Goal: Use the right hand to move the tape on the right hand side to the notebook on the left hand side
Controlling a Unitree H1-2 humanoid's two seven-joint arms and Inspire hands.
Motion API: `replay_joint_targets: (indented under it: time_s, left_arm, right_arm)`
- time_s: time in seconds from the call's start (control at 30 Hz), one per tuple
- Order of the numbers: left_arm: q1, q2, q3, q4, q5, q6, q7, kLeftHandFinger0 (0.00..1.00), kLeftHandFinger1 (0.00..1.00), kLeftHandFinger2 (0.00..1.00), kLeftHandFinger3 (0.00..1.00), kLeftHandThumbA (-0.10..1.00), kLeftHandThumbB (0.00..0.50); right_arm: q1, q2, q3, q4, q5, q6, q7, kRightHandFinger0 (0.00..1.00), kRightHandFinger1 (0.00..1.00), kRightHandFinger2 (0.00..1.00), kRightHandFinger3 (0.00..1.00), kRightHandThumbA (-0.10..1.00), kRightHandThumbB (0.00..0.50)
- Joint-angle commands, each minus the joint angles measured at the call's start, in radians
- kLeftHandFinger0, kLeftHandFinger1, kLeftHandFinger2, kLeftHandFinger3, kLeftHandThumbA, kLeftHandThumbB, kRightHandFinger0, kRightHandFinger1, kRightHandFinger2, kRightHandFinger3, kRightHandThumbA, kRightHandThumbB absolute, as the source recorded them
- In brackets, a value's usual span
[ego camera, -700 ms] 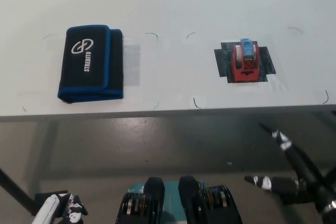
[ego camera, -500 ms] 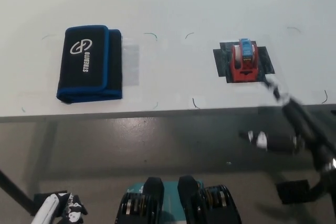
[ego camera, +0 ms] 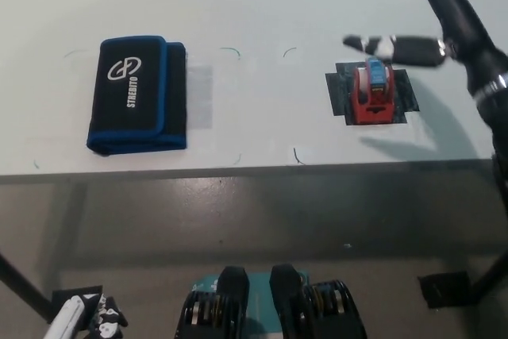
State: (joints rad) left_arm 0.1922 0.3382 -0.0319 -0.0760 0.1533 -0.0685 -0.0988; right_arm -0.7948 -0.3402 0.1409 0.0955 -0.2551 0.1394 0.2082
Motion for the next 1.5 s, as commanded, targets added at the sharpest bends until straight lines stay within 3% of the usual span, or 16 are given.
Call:
replay_joint_targets:
  time_s: [0.0, 0.17, 0.43, 0.57, 0.67, 0.9, 0.97, 1.03, 1.2, 1.27, 1.47]
  left_arm:
    - [-0.006, -0.001, 0.016, -0.018, -0.002, -0.02, 0.005, 0.2, 0.19, 0.27, 0.43, 0.36, 0.0]
    - [0.002, -0.006, 0.023, -0.021, 0.0, -0.025, 0.01, 0.2, 0.19, 0.28, 0.43, 0.35, 0.0]
    - [0.003, -0.014, 0.026, -0.012, 0.002, -0.033, 0.011, 0.2, 0.19, 0.28, 0.43, 0.33, 0.0]
    - [0.008, -0.017, 0.025, -0.019, 0.009, -0.028, 0.009, 0.2, 0.19, 0.28, 0.43, 0.34, 0.0]
    - [0.009, -0.02, 0.029, -0.02, 0.004, -0.032, 0.007, 0.2, 0.2, 0.27, 0.43, 0.29, 0.0]
    - [0.015, -0.027, 0.027, -0.003, 0.008, -0.051, 0.011, 0.19, 0.18, 0.26, 0.42, 0.26, 0.0]
    - [0.02, -0.035, 0.028, 0.005, -0.008, -0.046, 0.008, 0.19, 0.18, 0.26, 0.43, 0.27, 0.001]
    - [0.024, -0.035, 0.029, 0.005, 0.001, -0.046, 0.013, 0.19, 0.18, 0.26, 0.43, 0.27, 0.0]
    - [0.029, -0.044, 0.036, 0.005, 0.001, -0.049, 0.019, 0.2, 0.18, 0.26, 0.42, 0.27, 0.0]
    - [0.024, -0.046, 0.037, 0.01, 0.003, -0.056, 0.02, 0.19, 0.18, 0.26, 0.42, 0.27, 0.0]
    - [0.011, -0.046, 0.043, 0.012, 0.001, -0.069, 0.016, 0.19, 0.17, 0.26, 0.42, 0.27, 0.0]
  right_arm:
    - [-0.155, 0.008, 0.021, 0.11, 0.038, 0.034, 0.087, 1.0, 1.0, 1.0, 1.0, 1.0, 0.39]
    - [-0.25, 0.027, 0.044, 0.277, 0.033, -0.006, 0.11, 1.0, 1.0, 1.0, 1.0, 1.0, 0.419]
    - [-0.398, 0.039, 0.038, 0.569, 0.064, -0.057, 0.153, 1.0, 1.0, 1.0, 1.0, 1.0, 0.377]
    - [-0.42, 0.021, 0.038, 0.621, 0.056, -0.078, 0.16, 1.0, 1.0, 1.0, 1.0, 1.0, 0.371]
    - [-0.425, 0.008, 0.021, 0.645, 0.071, -0.09, 0.161, 1.0, 1.0, 1.0, 1.0, 1.0, 0.392]
    - [-0.337, -0.061, -0.018, 0.614, 0.081, -0.175, 0.13, 1.0, 1.0, 1.0, 1.0, 1.0, 0.36]
    - [-0.266, -0.072, -0.052, 0.568, 0.099, -0.176, 0.122, 1.0, 1.0, 1.0, 1.0, 1.0, 0.322]
    - [-0.219, -0.075, -0.069, 0.545, 0.087, -0.165, 0.098, 1.0, 1.0, 1.0, 1.0, 1.0, 0.349]
    - [-0.154, -0.062, -0.108, 0.591, 0.108, -0.211, 0.076, 1.0, 1.0, 1.0, 1.0, 1.0, 0.309]
    - [-0.144, -0.056, -0.115, 0.623, 0.109, -0.225, 0.063, 1.0, 1.0, 1.0, 1.0, 1.0, 0.361]
    - [-0.119, -0.036, -0.137, 0.68, 0.122, -0.283, 0.036, 1.0, 1.0, 1.0, 1.0, 1.0, 0.305]
